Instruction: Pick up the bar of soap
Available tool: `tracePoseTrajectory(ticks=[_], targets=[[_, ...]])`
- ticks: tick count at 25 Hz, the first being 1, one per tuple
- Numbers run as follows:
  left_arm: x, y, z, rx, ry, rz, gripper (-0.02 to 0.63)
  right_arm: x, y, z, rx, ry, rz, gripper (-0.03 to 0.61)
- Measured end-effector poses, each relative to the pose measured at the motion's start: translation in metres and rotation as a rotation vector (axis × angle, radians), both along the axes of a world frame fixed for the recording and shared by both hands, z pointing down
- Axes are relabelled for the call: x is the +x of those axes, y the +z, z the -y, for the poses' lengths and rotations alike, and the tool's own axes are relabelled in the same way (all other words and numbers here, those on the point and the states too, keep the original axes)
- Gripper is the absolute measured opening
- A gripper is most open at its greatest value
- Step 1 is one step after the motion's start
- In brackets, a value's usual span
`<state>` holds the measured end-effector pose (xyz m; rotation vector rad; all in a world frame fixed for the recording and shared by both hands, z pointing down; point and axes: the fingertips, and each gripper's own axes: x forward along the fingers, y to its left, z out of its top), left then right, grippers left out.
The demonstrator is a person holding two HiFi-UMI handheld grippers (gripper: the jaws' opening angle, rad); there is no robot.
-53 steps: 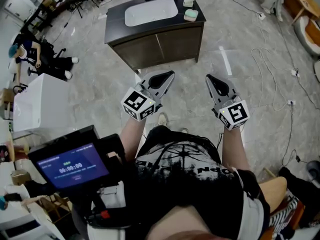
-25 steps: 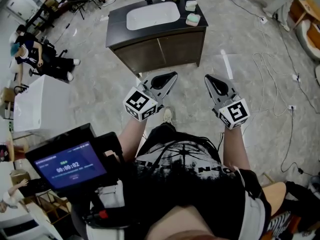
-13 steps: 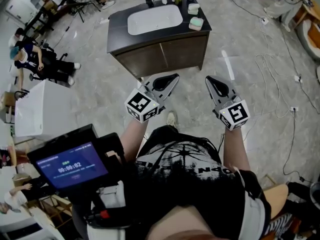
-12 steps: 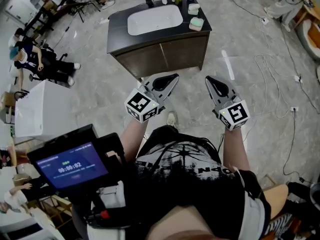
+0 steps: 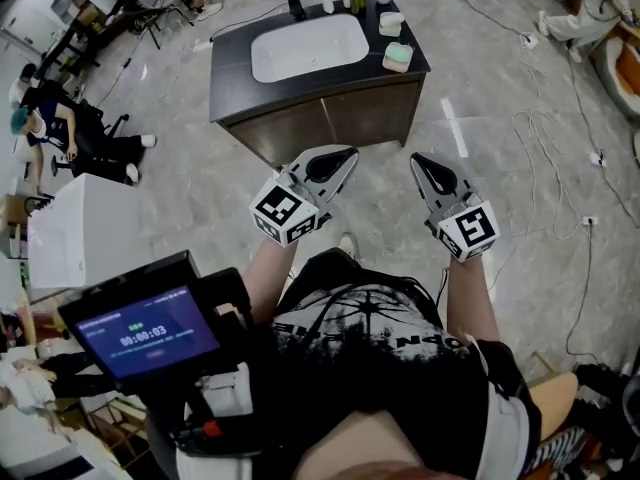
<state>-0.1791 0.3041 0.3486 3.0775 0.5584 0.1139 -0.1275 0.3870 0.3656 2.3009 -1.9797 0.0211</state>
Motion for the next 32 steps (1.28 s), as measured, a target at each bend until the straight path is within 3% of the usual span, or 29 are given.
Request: tracePoseTrajectory(ticks=[13, 19, 32], targets=[[0.052, -0.01, 0.08, -0.022, 0.048, -0.025, 0.011, 0.04, -0.009, 0.068, -0.015, 0.043, -0.018, 0.014], [0.096, -0.007, 0.131, -0.041, 0.088, -0.011, 0.011, 0.077, -0.009, 0.121, -0.027, 0.077, -0.006, 0.014], [0.093, 0.005, 0.125, -0.049, 0.158, -0.041, 0.011, 0.069, -0.001, 0.114, -0.036, 0.136, -0.055, 0.014]])
